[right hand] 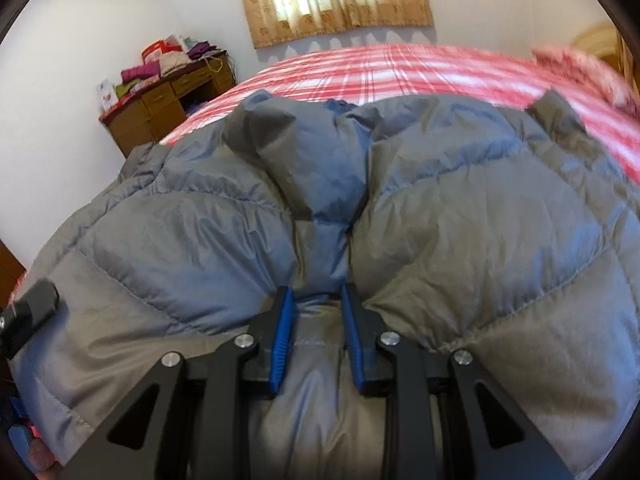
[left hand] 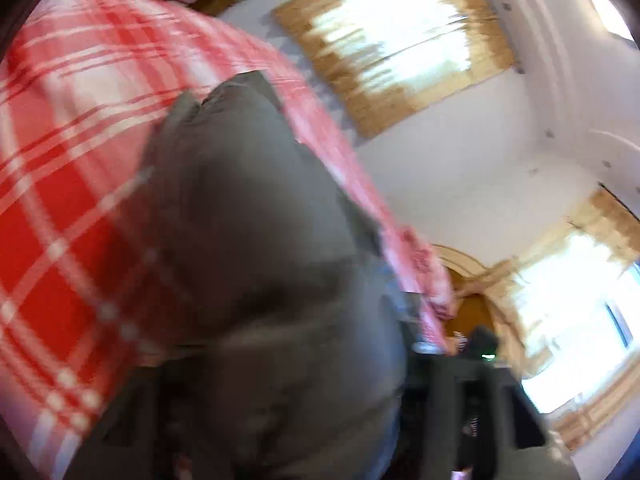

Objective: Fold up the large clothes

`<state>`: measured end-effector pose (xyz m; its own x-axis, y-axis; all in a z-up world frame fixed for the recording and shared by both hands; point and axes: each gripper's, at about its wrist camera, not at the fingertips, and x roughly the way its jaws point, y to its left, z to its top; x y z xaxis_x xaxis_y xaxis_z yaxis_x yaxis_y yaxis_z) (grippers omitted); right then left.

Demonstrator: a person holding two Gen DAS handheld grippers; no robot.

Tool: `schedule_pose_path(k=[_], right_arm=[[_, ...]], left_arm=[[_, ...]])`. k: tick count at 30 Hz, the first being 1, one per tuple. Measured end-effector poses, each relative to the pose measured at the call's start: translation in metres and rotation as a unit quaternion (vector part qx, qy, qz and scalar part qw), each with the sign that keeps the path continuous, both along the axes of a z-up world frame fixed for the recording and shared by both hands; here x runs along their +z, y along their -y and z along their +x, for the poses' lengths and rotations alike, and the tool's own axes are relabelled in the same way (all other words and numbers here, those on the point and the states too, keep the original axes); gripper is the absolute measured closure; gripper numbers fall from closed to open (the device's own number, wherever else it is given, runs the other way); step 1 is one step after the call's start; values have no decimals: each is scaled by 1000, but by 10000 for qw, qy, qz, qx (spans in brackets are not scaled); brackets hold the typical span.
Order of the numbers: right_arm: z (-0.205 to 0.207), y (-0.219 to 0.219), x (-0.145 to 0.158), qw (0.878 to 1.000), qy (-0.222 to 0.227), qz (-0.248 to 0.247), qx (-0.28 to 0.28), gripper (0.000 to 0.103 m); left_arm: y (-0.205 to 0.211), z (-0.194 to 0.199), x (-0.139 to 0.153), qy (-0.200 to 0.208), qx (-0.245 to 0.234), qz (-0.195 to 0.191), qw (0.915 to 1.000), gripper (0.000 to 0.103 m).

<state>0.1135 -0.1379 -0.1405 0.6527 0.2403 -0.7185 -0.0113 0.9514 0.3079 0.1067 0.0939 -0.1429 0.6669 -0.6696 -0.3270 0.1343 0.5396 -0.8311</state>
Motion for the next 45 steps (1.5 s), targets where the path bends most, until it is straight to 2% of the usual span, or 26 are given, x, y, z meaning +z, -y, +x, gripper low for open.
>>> schedule_pose_path(k=[3,4,6,10,13,14,15,17,19,22,25,28,30,31,32,33,35,38,43,45], right_arm=[[-1,4,1,9978,-226,573,-222,74],[-3,3,1,9968,-252,716,-239,74],[-6,1,-3,9892,-372,1395,-244,74],[-8,-23,-13,9629,-689,2608,-5,74],[-5,-57,-21,9324,-1040,3421,530,75],[-3,-64,-22,9258,-1140,3538,685,76],[-2,-71,-20,9225,-1260,3549,851,77],[-4,-68,-10,9278,-1301,3362,963,75],[-11,-50,5,9313,-1120,3312,1027,75],[-33,5,33,9481,-631,3023,760,74],[-54,57,49,9602,-330,2747,373,73],[-78,106,60,9731,-121,2300,-88,70],[-93,133,64,9771,-46,2101,-329,60],[-96,137,66,9780,-26,2051,-383,51],[-102,147,68,9798,14,1950,-446,47],[-104,152,70,9815,39,1857,-471,47],[-103,156,75,9851,51,1640,-520,47],[-105,166,76,9879,63,1450,-554,47],[-89,179,92,9886,234,1434,-398,47],[-79,170,96,9904,322,1326,-214,47]], left_arm=[[8,2,29,399,-310,285,9983,80],[9,1,36,482,-363,341,9976,81],[10,-1,52,665,-472,493,9954,82],[12,-11,87,1087,-642,901,9879,82],[21,-18,114,1363,-777,1502,9761,82],[29,-20,119,1427,-813,1829,9693,82],[35,-24,122,1502,-831,2112,9622,82],[46,-32,129,1701,-906,2610,9459,82],[56,-39,135,1829,-1030,2743,9385,82],[83,-40,132,1936,-1248,3045,9243,82],[120,-48,117,1981,-1608,3405,9050,82],[161,-58,101,2057,-1971,3795,8802,82],[190,-66,86,2104,-2243,4144,8566,82],[203,-69,78,2108,-2348,4323,8447,82],[211,-72,72,2098,-2403,4437,8375,82],[223,-76,63,2094,-2473,4603,8265,82],[234,-81,52,2099,-2516,4783,8148,82],[245,-85,41,2083,-2558,4914,8061,82],[251,-88,32,2004,-2607,5043,7985,82],[250,-85,31,1973,-2624,5045,7986,82]])
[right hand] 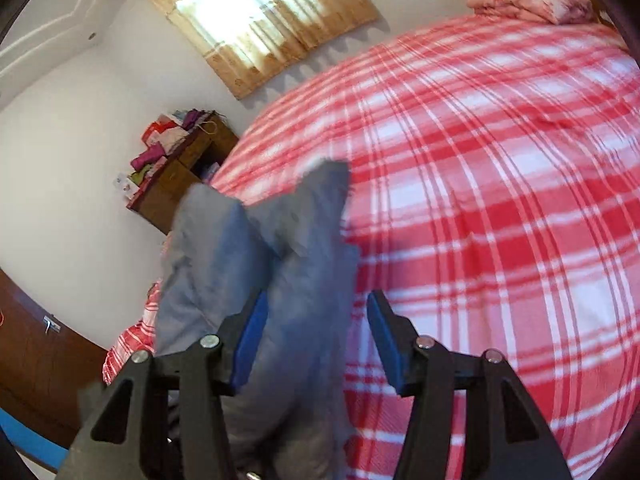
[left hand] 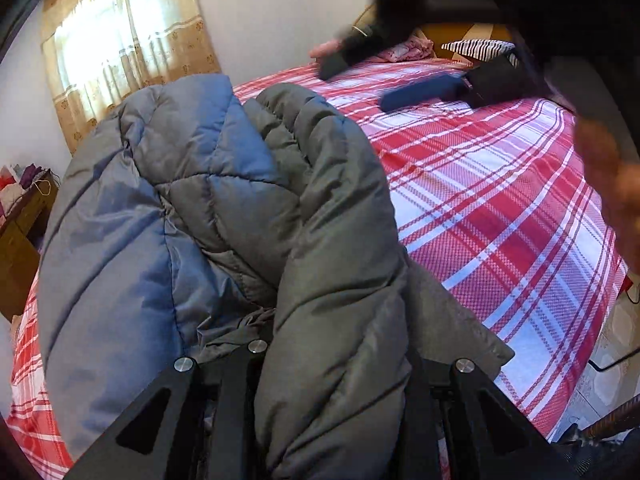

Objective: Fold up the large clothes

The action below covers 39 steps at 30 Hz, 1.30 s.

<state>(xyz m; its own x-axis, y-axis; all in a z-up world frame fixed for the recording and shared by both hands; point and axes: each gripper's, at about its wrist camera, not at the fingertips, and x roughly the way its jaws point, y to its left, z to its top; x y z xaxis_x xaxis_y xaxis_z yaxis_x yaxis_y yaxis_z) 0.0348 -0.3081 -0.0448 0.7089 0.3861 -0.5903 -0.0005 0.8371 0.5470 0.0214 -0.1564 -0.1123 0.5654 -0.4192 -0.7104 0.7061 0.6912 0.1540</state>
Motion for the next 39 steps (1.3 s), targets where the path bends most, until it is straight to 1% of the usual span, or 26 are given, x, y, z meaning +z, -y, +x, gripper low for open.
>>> schedule_pose_path(k=[1,2,4,6,7,8,10,11,14,15,16,17,18,20,22,23,24,26,28,30,32,35,37,38,39], right_arm=[[8,-8,1,9998,-2,-84,191,47],[16,-11,-4,9994,-57,-131,301,47],[29,-18,-17,9989,-275,-295,239,47],[37,-23,-26,9978,-385,-481,225,47],[41,-26,-33,9969,-456,-604,233,51],[45,-29,-42,9959,-543,-664,294,58],[48,-30,-58,9952,-721,-541,378,65],[48,-30,-66,9953,-784,-416,392,65],[47,-29,-83,9953,-872,-246,347,65],[47,-28,-87,9951,-914,-180,337,63],[47,-28,-91,9947,-967,-122,323,58],[47,-27,-97,9943,-1016,-17,312,56],[46,-29,-98,9949,-959,-40,320,55],[44,-35,-96,9948,-873,-332,411,55],[43,-41,-93,9943,-854,-506,398,55],[42,-42,-93,9942,-843,-549,376,55],[41,-42,-93,9943,-830,-554,372,55],[40,-41,-93,9946,-779,-564,388,54],[40,-40,-94,9947,-764,-560,396,55],[41,-38,-95,9950,-769,-503,394,56],[40,-37,-94,9951,-750,-487,416,56],[34,-34,-95,9953,-704,-468,463,56],[30,-35,-95,9954,-681,-448,495,56],[30,-35,-94,9954,-672,-461,506,56],[31,-36,-94,9952,-668,-488,518,56]], left_arm=[[0,0,-1,-7,2,1,10000,82],[0,0,-2,-13,4,5,10000,82],[-1,1,-4,-9,-1,36,10000,82],[0,0,-7,-12,-13,50,10000,82],[1,0,-7,-29,-13,38,10000,82],[-1,0,-6,-52,-14,13,10000,82],[-2,1,-5,-75,-26,6,10000,82],[-2,0,-6,-66,-33,12,10000,82],[-2,-1,-3,-16,-70,23,10000,81],[-3,-3,-1,6,-84,30,10000,81],[-6,-6,1,36,-95,29,9999,80],[-8,-8,2,48,-104,20,9999,79],[-11,-11,4,50,-76,-16,10000,78],[-19,-17,10,60,-111,25,9999,77],[-25,-26,15,247,-196,204,9993,75],[-29,-33,19,413,-225,338,9983,75],[-32,-37,22,492,-232,383,9978,73],[-42,-46,29,537,-299,345,9975,71],[-52,-56,36,559,-445,304,9970,67],[-68,-67,46,668,-630,248,9955,57],[-87,-72,56,565,-776,15,9954,55],[-126,-62,73,77,-729,-663,9951,54],[-156,-49,86,-186,-522,-1350,9893,53],[-177,-35,94,-259,-296,-1837,9822,49],[-189,-24,98,-251,-44,-2123,9769,40]])
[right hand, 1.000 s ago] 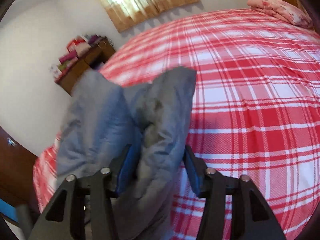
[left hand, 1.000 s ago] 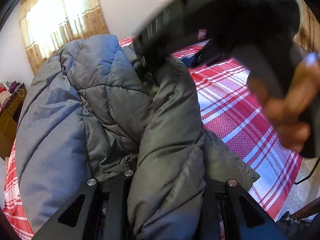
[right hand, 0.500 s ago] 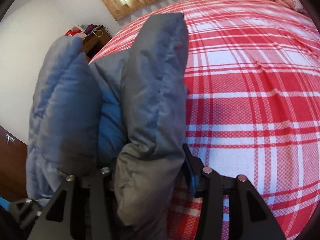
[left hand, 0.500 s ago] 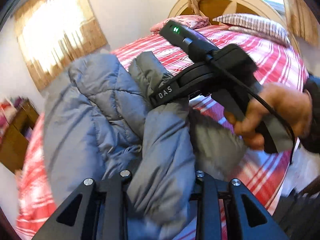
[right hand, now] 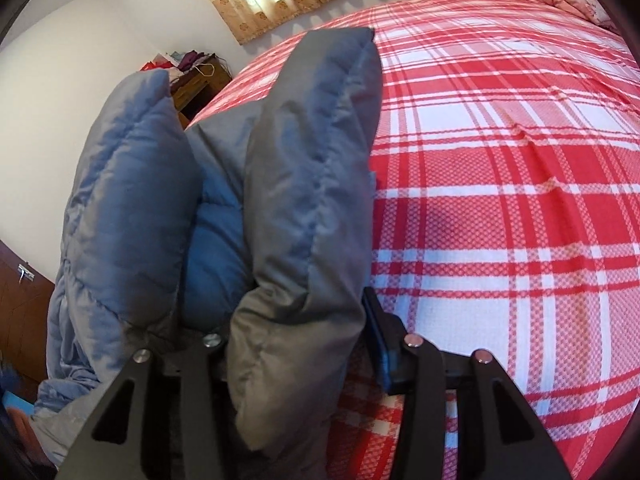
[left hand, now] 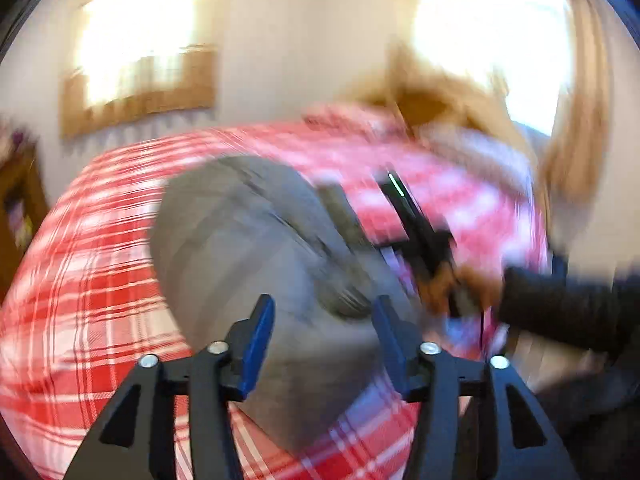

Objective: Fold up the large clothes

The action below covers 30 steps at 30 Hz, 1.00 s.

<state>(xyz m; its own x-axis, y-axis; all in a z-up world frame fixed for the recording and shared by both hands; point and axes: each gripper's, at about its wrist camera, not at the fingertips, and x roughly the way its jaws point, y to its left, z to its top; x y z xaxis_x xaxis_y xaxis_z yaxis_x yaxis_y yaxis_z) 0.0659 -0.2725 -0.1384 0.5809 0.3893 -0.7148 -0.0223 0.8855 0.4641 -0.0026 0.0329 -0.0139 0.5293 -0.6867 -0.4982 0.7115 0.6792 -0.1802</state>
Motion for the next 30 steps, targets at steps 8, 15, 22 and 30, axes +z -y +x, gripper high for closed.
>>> schedule_pose_path(k=[8,15,22,30], right_arm=[[0,-4,2,10000,-18,-48,-28,56],[1,-12,0,9999,49,-129,-46,56],[-4,-8,-5,9996,132,241,-67,58],[-34,25,58,9973,579,192,-421,49]], left_arm=[[-8,139,-54,-945,1964,-334,9754,34],[56,150,-77,-985,1556,-104,9828,34],[92,135,-99,-717,1385,581,9861,33],[93,130,-99,-458,1413,699,9864,33]])
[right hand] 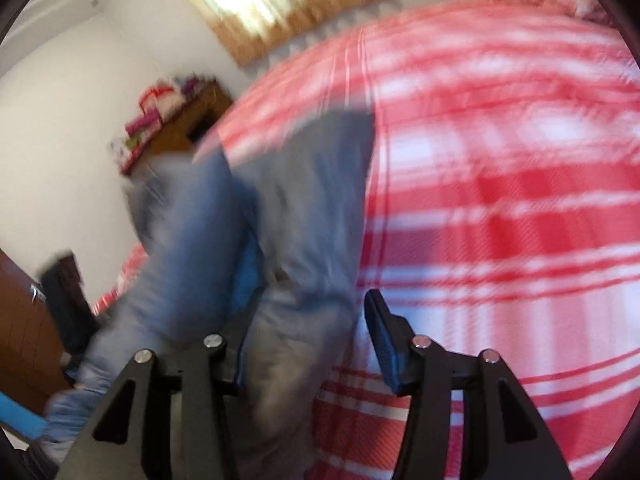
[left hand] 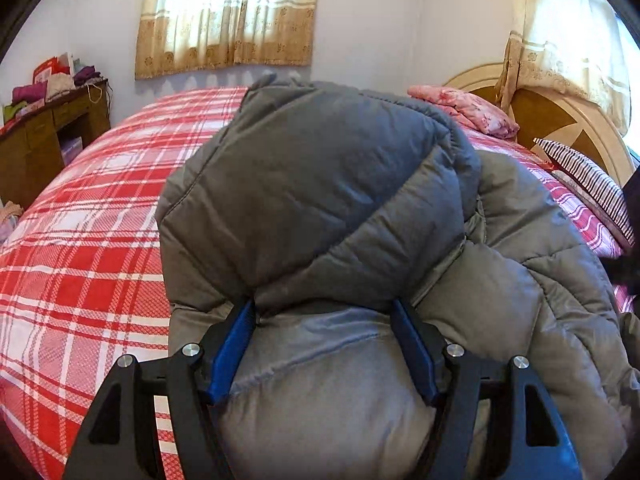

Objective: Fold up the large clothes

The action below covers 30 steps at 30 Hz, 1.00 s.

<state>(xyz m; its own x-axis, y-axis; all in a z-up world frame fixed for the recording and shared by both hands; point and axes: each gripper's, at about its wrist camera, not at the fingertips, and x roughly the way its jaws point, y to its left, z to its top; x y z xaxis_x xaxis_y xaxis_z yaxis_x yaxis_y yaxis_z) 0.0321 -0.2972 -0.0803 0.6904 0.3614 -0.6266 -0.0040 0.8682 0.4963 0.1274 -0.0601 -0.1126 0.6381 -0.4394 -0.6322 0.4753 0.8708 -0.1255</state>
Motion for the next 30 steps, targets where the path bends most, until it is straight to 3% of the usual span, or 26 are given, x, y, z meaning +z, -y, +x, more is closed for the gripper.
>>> schedule_pose_path(k=[1,3,4,6,9,11,12,13,15,17,19,21,22,24,26,28,30], right_arm=[[-3,2,12,9999,117,-36,-25,47],[0,-1,31,9996,260,78,75,30],[4,-5,31,9995,249,157,141,17],[22,-26,31,9983,166,288,482,15],[50,-50,18,9974,-107,-235,676,17],[60,-66,16,9936,-265,-1009,425,37],[55,-65,20,9934,-154,-1095,305,37],[48,-63,27,9940,37,-1088,108,35],[40,-55,31,9952,87,-969,-111,21],[37,-52,32,9905,40,-1296,-452,5],[47,-49,29,9859,-40,-1533,-669,3],[59,-49,16,9921,-301,-1121,-483,2],[69,-54,4,9958,-477,-747,-232,4],[79,-68,-5,9965,-614,-561,132,24],[86,-87,-5,9962,-432,-503,561,55],[88,-85,-4,9929,-257,484,1060,78],[94,-64,-20,9807,-256,1561,1148,82]], left_arm=[[-1,0,0,11,8,-32,10000,33],[-5,1,1,6,25,-112,9999,33],[-6,3,0,7,40,-137,9999,33],[-11,1,1,52,93,-159,9998,33],[-15,-5,6,167,172,-194,9995,33],[-22,-8,8,216,246,-279,9991,33],[-26,-10,10,254,285,-342,9987,33],[-27,-10,11,298,304,-390,9983,33],[-32,-9,13,399,382,-517,9971,33],[-37,-7,13,405,519,-638,9958,33],[-44,-8,15,471,680,-741,9938,33],[-53,-8,17,533,862,-855,9912,32],[-57,-9,17,537,937,-902,9900,32],[-67,-8,18,503,1105,-971,9878,32],[-77,-3,17,437,1231,-953,9868,32],[-85,1,16,391,1351,-960,9854,32],[-94,4,17,335,1372,-1159,9832,32]])
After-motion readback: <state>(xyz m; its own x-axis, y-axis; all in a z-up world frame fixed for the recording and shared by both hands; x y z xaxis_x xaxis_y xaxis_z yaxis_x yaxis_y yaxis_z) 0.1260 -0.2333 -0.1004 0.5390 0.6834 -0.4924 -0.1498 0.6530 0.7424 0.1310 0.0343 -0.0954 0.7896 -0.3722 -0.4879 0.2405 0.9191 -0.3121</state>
